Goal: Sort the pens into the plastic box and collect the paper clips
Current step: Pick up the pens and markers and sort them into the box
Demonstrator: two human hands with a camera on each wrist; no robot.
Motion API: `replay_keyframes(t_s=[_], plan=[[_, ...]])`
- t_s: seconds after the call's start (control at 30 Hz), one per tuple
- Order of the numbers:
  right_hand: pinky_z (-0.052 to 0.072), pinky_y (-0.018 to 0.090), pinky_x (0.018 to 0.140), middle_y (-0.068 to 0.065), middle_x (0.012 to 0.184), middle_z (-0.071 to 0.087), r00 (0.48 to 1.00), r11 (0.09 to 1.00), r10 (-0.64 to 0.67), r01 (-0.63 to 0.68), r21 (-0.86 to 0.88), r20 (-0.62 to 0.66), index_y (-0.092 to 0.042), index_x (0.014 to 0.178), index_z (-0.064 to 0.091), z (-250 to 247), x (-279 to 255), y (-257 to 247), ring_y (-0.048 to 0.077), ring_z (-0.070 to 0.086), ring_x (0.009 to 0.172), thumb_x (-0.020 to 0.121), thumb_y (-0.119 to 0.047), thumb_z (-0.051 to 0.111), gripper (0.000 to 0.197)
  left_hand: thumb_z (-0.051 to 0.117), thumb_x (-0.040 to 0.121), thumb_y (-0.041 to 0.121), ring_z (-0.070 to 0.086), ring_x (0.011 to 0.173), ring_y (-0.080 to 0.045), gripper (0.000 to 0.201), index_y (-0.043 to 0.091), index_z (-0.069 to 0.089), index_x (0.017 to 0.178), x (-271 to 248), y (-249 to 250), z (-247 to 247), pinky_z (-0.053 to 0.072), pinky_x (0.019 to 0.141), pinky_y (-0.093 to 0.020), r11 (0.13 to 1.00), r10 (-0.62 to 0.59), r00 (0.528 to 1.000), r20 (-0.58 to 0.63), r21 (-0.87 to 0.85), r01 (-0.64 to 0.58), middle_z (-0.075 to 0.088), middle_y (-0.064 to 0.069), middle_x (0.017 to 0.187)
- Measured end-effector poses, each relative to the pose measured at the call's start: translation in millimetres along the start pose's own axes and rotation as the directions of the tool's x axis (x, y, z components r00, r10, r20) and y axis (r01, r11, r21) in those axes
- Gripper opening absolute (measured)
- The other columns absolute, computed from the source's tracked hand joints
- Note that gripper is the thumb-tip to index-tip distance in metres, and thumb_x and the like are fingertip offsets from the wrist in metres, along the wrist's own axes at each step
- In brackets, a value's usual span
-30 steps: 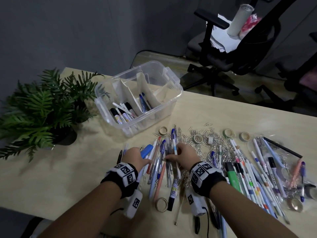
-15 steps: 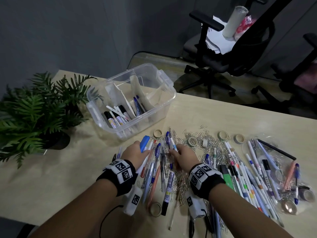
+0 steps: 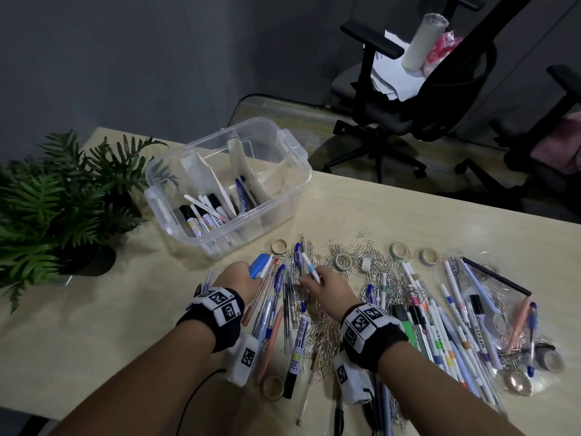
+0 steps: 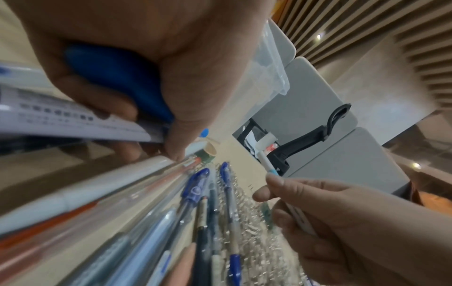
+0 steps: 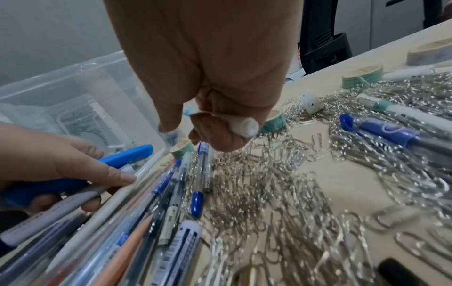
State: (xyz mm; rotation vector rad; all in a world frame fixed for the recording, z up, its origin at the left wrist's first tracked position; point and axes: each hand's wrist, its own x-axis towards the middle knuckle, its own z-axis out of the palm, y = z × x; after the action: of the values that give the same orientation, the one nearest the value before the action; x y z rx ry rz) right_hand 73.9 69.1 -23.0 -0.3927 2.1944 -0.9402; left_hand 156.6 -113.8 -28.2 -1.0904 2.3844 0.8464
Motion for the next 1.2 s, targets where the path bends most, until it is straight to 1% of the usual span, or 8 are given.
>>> replay_keyframes(t_s=[0.13, 0.3, 0.43, 0.6, 0.73, 0.87, 1.03, 1.2], plan=[[0.036, 0.015, 0.048, -0.005, 0.066, 0.052, 0.999, 0.999, -0.05, 0.05, 0.013, -0.014, -0.015, 0.088, 0.056, -7, -3, -12, 0.007, 0.044, 0.052, 0.088, -0.034, 0.065, 0.021, 0.063, 0.087, 0.032, 0.05, 0.062, -0.02, 0.025, 0.012, 0.052, 0.076, -12, 6, -10, 0.039, 0.059, -0.027, 0.971, 0.068, 0.997, 0.033, -0.23, -0.059, 0.049, -0.002, 0.065], [0.041, 0.02, 0.057, -0.002, 0.077, 0.062, 0.988, 0.987, -0.156, 0.156, 0.034, 0.005, -0.018, 0.092, 0.059, -12, -12, -35, 0.01, 0.053, 0.062, 0.084, -0.04, 0.068, 0.025, 0.063, 0.09, 0.023, 0.052, 0.045, 0.002, 0.013, 0.015, 0.057, 0.08, -37, 24, -41, 0.04, 0.048, -0.011, 0.847, 0.258, 0.966, 0.034, -0.488, -0.209, 0.057, 0.003, 0.063], [0.044, 0.019, 0.058, -0.006, 0.076, 0.066, 0.971, 0.967, -0.235, 0.229, 0.107, 0.042, -0.023, 0.091, 0.061, -14, -20, -54, 0.001, 0.054, 0.059, 0.083, -0.04, 0.069, 0.02, 0.064, 0.089, 0.029, 0.06, 0.066, -0.014, 0.019, 0.009, 0.062, 0.091, -46, 34, -55, 0.047, 0.064, -0.023, 0.818, 0.26, 0.965, -0.034, -0.523, -0.239, 0.063, -0.007, 0.075], [0.042, 0.018, 0.055, -0.007, 0.069, 0.061, 0.962, 0.947, -0.271, 0.264, 0.184, 0.017, -0.017, 0.087, 0.061, -15, -21, -79, -0.002, 0.051, 0.052, 0.085, -0.026, 0.07, 0.013, 0.064, 0.088, 0.031, 0.066, 0.07, -0.023, 0.018, 0.013, 0.06, 0.085, -53, 40, -69, 0.053, 0.075, -0.036, 0.744, 0.209, 0.969, -0.13, -0.622, -0.244, 0.061, -0.006, 0.075], [0.036, 0.008, 0.043, -0.003, 0.069, 0.061, 0.951, 0.916, -0.308, 0.301, 0.266, -0.015, -0.009, 0.092, 0.06, -24, -20, -104, -0.004, 0.05, 0.043, 0.089, -0.015, 0.064, 0.008, 0.062, 0.091, 0.025, 0.07, 0.073, -0.015, 0.01, 0.017, 0.058, 0.09, -62, 42, -91, 0.057, 0.067, -0.031, 0.62, 0.203, 0.957, -0.209, -0.728, -0.291, 0.065, -0.007, 0.086], [0.037, 0.012, 0.043, 0.003, 0.076, 0.061, 0.934, 0.901, -0.338, 0.356, 0.248, -0.115, -0.015, 0.093, 0.06, -35, -6, -129, -0.002, 0.046, 0.045, 0.09, -0.019, 0.061, 0.006, 0.053, 0.096, 0.026, 0.069, 0.071, -0.015, 0.017, 0.011, 0.055, 0.104, -64, 36, -128, 0.044, 0.046, -0.016, 0.531, 0.173, 0.951, -0.255, -0.789, -0.308, 0.07, -0.01, 0.09], [0.037, 0.016, 0.047, -0.007, 0.07, 0.056, 0.913, 0.926, -0.348, 0.371, 0.076, -0.211, -0.019, 0.092, 0.057, -33, 25, -163, 0.004, 0.048, 0.053, 0.089, -0.023, 0.061, 0.006, 0.049, 0.098, 0.024, 0.065, 0.056, -0.011, 0.013, 0.011, 0.049, 0.102, -57, 19, -176, 0.04, 0.041, -0.018, 0.418, 0.078, 0.953, -0.292, -0.859, -0.297, 0.062, -0.006, 0.07], [0.035, 0.01, 0.05, -0.008, 0.073, 0.054, 0.918, 0.94, -0.339, 0.341, -0.027, -0.208, -0.013, 0.095, 0.057, -17, 48, -186, 0.008, 0.052, 0.065, 0.091, -0.022, 0.059, 0.01, 0.047, 0.097, 0.013, 0.058, 0.057, -0.013, 0.003, 0.012, 0.045, 0.099, -40, -4, -198, 0.036, 0.042, -0.019, 0.321, 0.026, 0.961, -0.276, -0.908, -0.27, 0.051, -0.004, 0.071]])
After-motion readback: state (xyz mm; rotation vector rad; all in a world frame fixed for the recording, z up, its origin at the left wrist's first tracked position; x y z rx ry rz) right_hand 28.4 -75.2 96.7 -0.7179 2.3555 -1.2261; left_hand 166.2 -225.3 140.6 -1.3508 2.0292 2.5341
